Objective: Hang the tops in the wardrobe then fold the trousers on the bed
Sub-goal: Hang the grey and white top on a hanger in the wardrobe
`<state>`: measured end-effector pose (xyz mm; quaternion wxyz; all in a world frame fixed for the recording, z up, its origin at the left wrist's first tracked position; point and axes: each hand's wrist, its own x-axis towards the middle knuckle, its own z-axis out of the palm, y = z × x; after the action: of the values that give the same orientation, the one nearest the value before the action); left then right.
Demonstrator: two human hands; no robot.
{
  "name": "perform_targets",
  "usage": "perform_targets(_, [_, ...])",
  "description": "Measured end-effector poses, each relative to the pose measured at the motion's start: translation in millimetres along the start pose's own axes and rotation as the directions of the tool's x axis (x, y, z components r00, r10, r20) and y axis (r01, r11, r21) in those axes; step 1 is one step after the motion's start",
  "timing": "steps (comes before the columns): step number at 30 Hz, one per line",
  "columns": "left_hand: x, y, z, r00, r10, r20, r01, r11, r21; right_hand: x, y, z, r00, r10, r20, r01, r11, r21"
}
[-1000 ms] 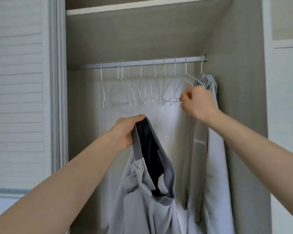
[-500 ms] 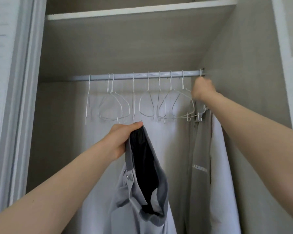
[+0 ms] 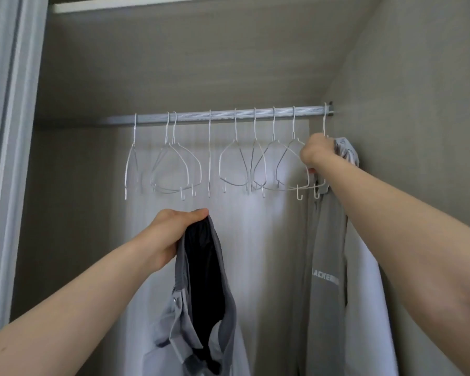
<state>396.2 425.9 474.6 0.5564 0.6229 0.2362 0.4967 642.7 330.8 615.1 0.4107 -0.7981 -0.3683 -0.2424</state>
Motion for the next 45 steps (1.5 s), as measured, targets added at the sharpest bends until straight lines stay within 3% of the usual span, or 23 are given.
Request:
perform_targets(8, [-4, -9, -22, 0.997, -0.059, -0.042, 0.062, 0.995, 0.082, -13, 1, -18, 0.986, 0.054, -0.156, -0.031, 0.988, 0.150])
perform_targets(16, [-42, -34, -30, 0.991, -0.019, -0.133, 0.061, 0.947, 0.316, -102, 25, -36, 0.989, 0.071, -0.131, -0.017, 0.929, 0.370])
perform_targets(21, [-68, -49, -42, 0.994, -0.020, -0.109, 0.067, 0.891, 0.450, -186, 53, -41, 0.980, 0.193, 0.038, -0.190, 0.877, 0.442])
perform_targets(26, [-84, -67, -54, 0.990, 0.032, -0.135, 0.056, 0.799, 0.598, -250, 77, -40, 0.915, 0.272, 0.298, -0.396, 0.744, 0.539])
perform_targets(31, [-99, -76, -56, 0.981, -0.044, -0.191, 0.135, 0.856, 0.499, -299, 90, -48, 0.834, 0.226, 0.503, -0.485, 0.734, 0.476])
perform_targets(35, [-103, -83, -61, 0.941, -0.218, -0.258, 0.290, 0.913, 0.286, -320, 100, -54, 0.818, 0.085, 0.569, -0.415, 0.772, 0.481])
perform_targets(39, [-107, -93, -78, 0.880, -0.372, -0.294, 0.443, 0.867, 0.227, -325, 107, -59, 0.850, -0.055, 0.524, -0.287, 0.785, 0.548])
perform_targets(45, [-116, -116, -105, 0.812, -0.388, -0.436, 0.507, 0.839, 0.198, -325, 106, -63, 0.897, -0.273, 0.349, 0.070, 0.865, 0.497])
